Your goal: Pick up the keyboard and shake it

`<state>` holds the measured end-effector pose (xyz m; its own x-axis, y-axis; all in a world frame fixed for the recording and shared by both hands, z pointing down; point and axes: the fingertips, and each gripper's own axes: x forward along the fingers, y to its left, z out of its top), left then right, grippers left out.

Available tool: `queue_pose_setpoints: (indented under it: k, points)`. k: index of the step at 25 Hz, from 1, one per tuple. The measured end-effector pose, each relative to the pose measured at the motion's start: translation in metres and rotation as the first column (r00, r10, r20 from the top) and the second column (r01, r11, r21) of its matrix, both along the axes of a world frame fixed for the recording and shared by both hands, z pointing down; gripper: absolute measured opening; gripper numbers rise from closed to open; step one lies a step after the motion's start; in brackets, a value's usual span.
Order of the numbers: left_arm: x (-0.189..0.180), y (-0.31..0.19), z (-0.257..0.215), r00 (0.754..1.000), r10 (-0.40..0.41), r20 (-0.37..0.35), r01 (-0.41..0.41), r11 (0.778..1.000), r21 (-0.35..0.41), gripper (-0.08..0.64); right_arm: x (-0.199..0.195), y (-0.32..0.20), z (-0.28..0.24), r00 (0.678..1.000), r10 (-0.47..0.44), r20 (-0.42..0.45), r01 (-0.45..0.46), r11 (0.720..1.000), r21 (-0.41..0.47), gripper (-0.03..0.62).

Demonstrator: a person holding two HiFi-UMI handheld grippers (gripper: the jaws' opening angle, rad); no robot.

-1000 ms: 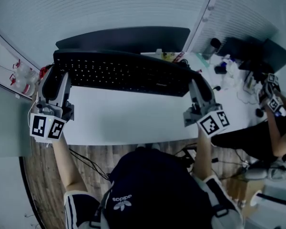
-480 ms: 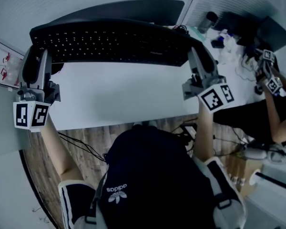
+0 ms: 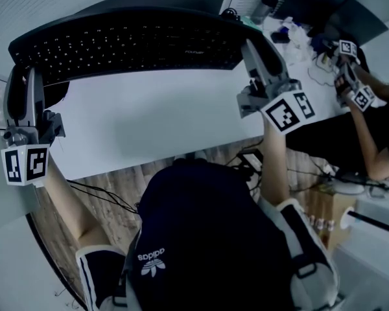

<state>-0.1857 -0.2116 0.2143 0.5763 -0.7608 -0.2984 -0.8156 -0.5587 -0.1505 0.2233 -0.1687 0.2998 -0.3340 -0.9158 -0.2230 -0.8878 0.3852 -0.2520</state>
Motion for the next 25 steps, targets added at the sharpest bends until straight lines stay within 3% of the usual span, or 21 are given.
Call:
queue_pose_setpoints:
  k: [25]
  points:
    - [0.0034, 0.0031, -0.0027, 1.0, -0.013, 0.019, 0.013, 1.0, -0.007, 0.207, 0.0037, -0.004, 0.0059, 1.0, -0.003, 0.01, 0.003, 1.0, -0.01, 0.161]
